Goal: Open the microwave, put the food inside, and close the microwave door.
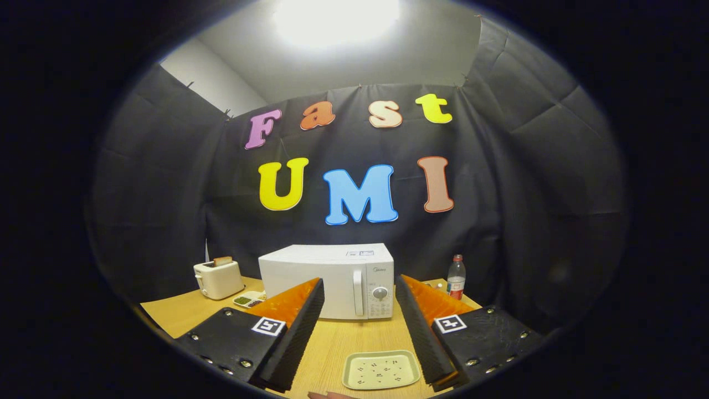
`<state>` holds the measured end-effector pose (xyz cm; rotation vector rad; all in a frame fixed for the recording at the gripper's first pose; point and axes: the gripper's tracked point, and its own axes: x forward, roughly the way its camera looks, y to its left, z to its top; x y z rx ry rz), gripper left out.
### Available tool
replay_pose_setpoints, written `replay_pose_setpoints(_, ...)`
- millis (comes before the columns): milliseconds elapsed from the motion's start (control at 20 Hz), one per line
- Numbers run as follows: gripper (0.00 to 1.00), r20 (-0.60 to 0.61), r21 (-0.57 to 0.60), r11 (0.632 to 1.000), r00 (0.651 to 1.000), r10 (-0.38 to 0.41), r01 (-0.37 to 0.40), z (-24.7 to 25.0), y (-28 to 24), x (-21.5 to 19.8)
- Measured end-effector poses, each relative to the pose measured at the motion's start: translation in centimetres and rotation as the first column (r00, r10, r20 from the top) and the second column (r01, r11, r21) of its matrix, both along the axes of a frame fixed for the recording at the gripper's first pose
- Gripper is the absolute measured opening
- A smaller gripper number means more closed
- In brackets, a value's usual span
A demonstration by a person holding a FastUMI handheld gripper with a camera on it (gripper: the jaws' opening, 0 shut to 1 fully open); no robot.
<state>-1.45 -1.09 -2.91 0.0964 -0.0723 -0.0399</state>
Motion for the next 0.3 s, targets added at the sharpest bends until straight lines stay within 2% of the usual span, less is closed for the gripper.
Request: replay_pose_setpoints(300, 0.85, -0.014, -0.042, 0.999, 1.000, 0.012, -0.012, -0.3, 1.1, 0.3)
